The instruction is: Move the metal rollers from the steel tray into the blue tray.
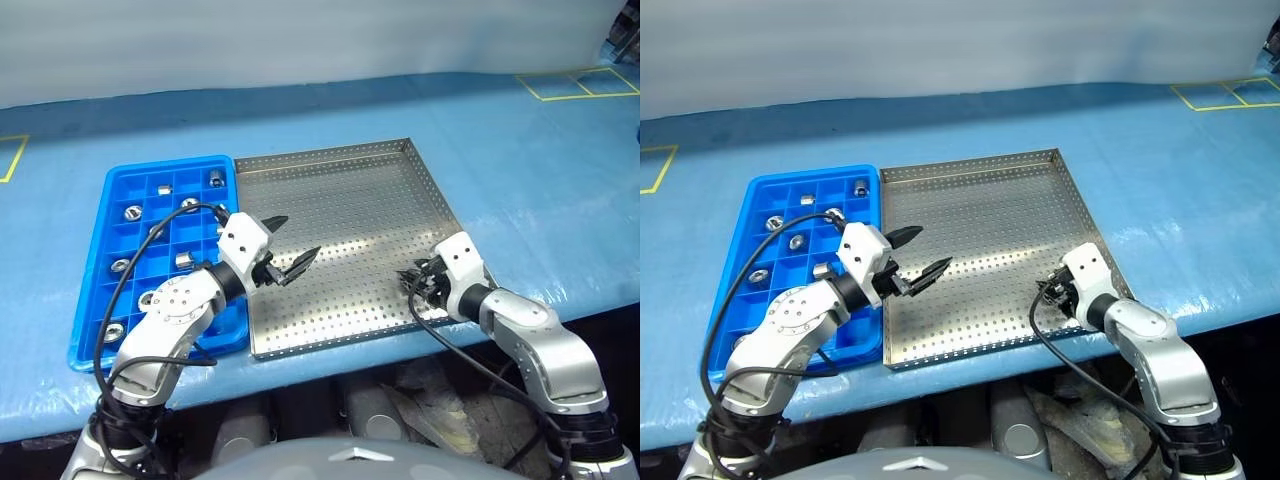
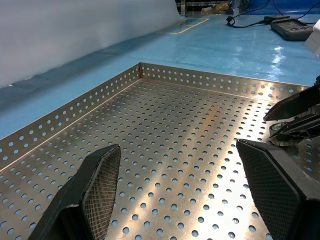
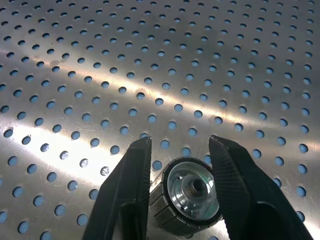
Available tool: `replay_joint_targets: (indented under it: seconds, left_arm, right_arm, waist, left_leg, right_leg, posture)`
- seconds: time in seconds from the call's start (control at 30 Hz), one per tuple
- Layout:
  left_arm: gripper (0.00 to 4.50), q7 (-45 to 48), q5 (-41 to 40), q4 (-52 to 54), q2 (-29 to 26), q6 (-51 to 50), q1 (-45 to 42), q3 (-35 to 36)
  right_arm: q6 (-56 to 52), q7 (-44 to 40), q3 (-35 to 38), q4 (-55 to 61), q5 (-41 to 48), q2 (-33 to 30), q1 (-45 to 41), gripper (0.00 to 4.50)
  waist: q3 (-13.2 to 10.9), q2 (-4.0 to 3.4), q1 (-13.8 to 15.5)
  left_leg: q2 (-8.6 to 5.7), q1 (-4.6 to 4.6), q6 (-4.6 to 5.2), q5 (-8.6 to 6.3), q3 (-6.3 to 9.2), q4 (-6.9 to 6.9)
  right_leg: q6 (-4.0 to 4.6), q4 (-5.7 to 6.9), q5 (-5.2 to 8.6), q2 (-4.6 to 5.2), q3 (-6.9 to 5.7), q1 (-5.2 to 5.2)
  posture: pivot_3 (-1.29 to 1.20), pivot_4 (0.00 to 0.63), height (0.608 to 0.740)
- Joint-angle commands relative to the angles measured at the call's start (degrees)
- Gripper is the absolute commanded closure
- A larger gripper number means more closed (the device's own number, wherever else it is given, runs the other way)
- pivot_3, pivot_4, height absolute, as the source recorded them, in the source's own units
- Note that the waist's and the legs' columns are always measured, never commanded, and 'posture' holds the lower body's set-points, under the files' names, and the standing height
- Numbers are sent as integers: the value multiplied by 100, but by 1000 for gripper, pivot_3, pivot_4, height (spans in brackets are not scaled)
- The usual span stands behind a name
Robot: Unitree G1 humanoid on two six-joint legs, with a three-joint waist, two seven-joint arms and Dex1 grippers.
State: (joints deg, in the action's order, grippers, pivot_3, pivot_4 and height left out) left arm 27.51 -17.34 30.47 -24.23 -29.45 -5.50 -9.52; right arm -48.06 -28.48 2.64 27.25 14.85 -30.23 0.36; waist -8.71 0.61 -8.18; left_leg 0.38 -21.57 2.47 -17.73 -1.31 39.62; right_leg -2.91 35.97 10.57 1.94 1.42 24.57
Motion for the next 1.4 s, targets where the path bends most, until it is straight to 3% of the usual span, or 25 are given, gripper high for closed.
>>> replay_joint_targets:
  seconds: [0.03,0.37,0.47,0.57,0.8,1.4]
  left_arm:
    - [477,-20,-2,223,-2,96,-26,170]
    - [477,-41,12,321,-30,78,105,250]
    - [477,-45,12,306,-9,70,70,224]
    - [477,-26,6,283,-8,72,34,213]
    - [477,-11,24,247,13,82,6,190]
    - [477,-54,75,331,1,80,123,252]
  right_arm:
    - [98,9,-21,319,58,-25,-196,3781]
    - [155,-60,-66,220,-25,-213,-229,3781]
    - [143,-173,-81,317,-86,-503,-158,3212]
    - [130,-355,-76,394,-183,-971,-34,2280]
    - [105,-789,-12,351,-4,-1521,8,2280]
    - [78,-889,-220,-262,89,-1368,22,2280]
  waist:
    - [0,0,-3]
    - [0,0,61]
    - [0,0,85]
    - [0,0,103]
    - [0,1,91]
    - [0,2,139]
  left_leg:
    - [-1,0,1,0,-1,0]
    - [-2,-1,4,-2,-3,0]
    - [-2,-1,4,-2,-3,1]
    - [-3,-1,5,-3,-4,3]
    - [-1,0,6,-3,-7,8]
    - [-2,-1,12,-7,-15,20]
  right_leg:
    - [-1,0,-1,1,1,0]
    - [-3,-1,-2,3,3,1]
    - [-2,-1,-1,4,2,1]
    - [-2,-1,-1,4,3,1]
    - [0,0,0,0,4,-1]
    - [0,0,0,1,12,-2]
  posture:
    - [-224,150,740]
    - [-215,150,740]
    - [-220,150,740]
    - [-227,150,740]
    - [-228,150,740]
    - [-207,150,740]
